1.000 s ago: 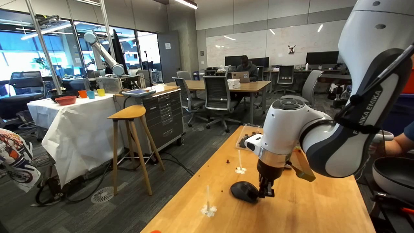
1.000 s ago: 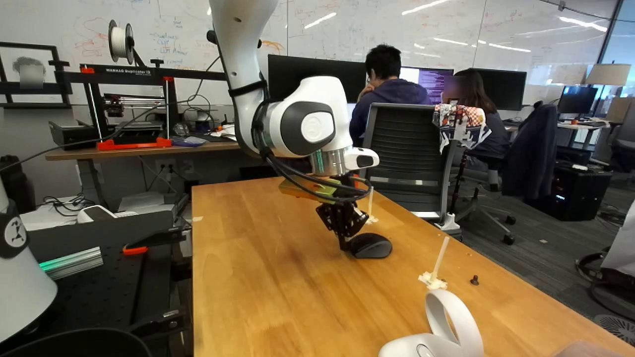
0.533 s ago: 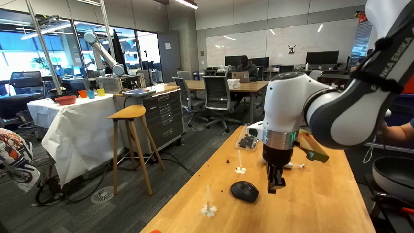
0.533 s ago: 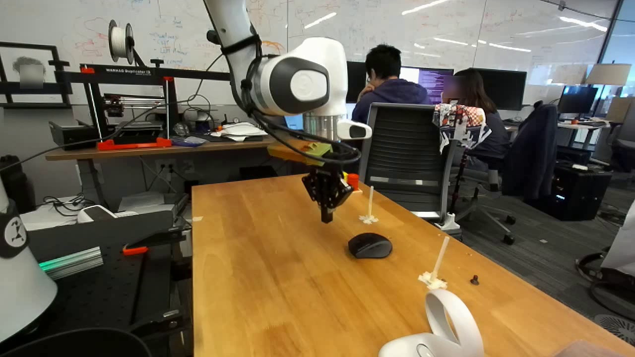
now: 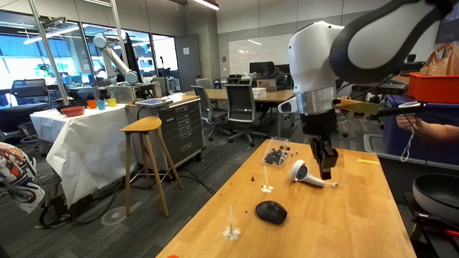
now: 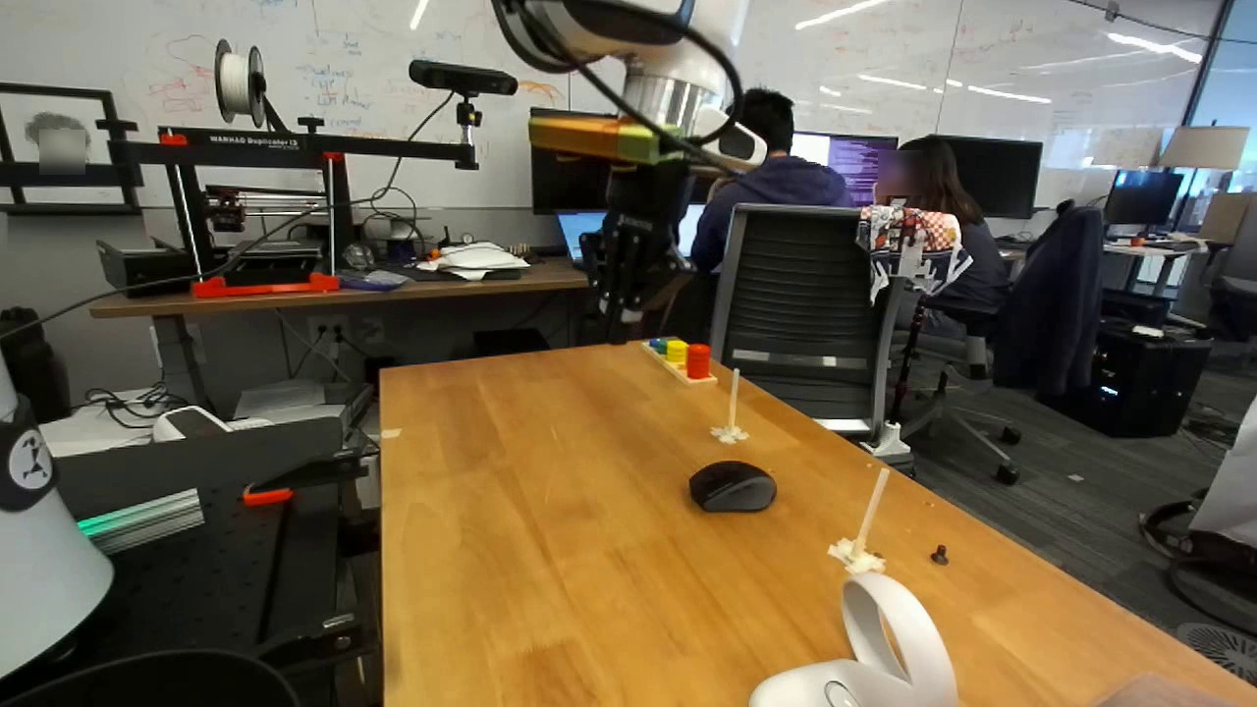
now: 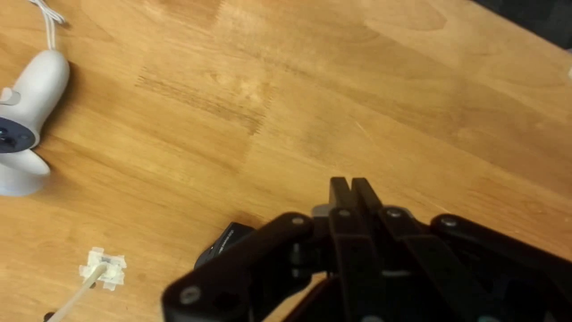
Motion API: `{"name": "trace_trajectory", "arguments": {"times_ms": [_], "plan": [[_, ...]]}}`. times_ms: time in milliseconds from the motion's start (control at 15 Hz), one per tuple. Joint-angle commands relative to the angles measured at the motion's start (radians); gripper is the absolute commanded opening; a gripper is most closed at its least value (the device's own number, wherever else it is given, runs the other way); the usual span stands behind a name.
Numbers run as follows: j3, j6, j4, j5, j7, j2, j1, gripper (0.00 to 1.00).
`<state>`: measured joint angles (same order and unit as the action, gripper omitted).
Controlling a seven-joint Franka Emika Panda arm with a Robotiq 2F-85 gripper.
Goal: Left click the mouse
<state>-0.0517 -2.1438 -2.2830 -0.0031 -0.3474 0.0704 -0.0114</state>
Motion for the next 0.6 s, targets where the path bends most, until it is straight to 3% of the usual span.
{"name": "trace_trajectory", "arguments": {"times_ms": [0, 200, 267, 333, 467, 533], "plan": [[0.014, 0.209, 0.099, 0.046, -0.121, -0.055, 0.012, 0.09], [0.028, 0.317, 0.166, 0.050, -0.164, -0.069, 0.011, 0.09], [0.032, 0.337, 0.180, 0.049, -0.171, -0.071, 0.011, 0.15], [0.035, 0.347, 0.192, 0.049, -0.174, -0.073, 0.010, 0.14], [0.040, 0.367, 0.210, 0.050, -0.172, -0.072, 0.011, 0.40], [0.043, 0.395, 0.222, 0.057, -0.174, -0.068, 0.012, 0.43]]}}
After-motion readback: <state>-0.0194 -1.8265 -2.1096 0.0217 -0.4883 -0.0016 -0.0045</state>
